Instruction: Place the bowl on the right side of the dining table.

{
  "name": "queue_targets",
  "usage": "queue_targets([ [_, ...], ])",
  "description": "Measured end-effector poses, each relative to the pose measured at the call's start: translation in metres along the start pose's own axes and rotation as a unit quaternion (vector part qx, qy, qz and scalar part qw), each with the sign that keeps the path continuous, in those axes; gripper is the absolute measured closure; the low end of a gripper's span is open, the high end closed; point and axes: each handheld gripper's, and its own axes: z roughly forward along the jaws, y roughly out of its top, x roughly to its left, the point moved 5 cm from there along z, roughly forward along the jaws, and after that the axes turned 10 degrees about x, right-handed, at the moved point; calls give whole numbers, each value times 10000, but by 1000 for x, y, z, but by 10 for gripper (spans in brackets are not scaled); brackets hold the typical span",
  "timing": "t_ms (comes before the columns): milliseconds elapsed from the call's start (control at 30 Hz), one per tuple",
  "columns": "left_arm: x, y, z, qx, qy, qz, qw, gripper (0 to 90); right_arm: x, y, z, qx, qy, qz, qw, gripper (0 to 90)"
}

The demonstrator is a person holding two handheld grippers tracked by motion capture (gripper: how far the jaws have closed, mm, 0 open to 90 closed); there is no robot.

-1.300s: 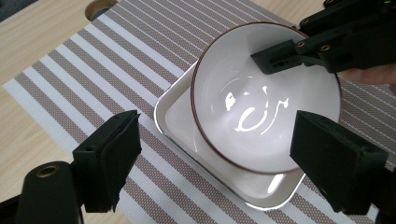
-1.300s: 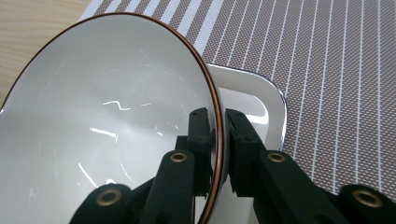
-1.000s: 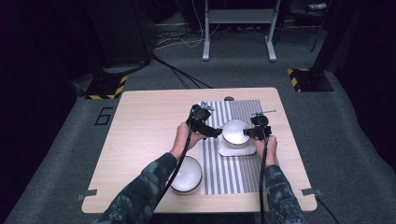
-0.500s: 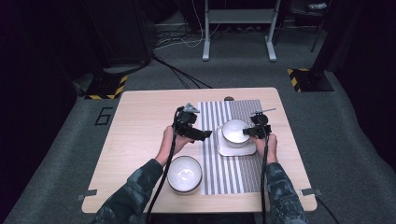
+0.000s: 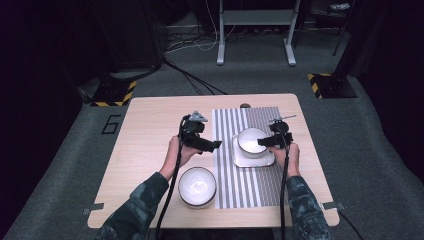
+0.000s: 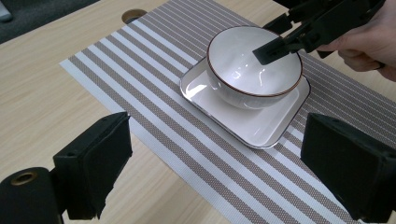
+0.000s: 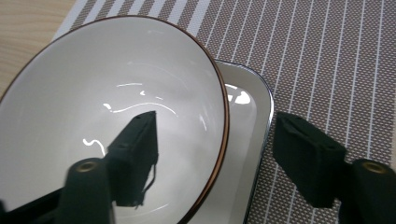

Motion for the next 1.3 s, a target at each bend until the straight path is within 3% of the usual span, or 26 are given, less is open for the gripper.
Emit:
queue_targets([
  [100, 3, -4, -1, 27, 7, -20, 10000, 70, 5, -2, -8, -13, 20, -90, 10000, 162],
  [333, 11, -14, -11, -61, 25, -144, 9999, 53, 23, -10, -35, -247, -70, -486, 9985, 79],
  [533, 14, -28, -27, -149, 190, -125, 9996, 41, 44, -18, -62, -440, -99, -828, 9955, 5],
  [767, 15, -39, -34, -187, 314, -111, 9993, 32, 62, -26, -84, -632, -63, -1088, 9920, 0],
  [933, 14, -49, -38, -96, 393, -42, 9992, 27, 67, -31, -96, -820, -115, -1222, 9890, 0],
  [1300, 22, -72, -64, -264, 573, -136, 9979, 26, 65, -48, -122, -1072, -261, -1363, 9845, 0],
])
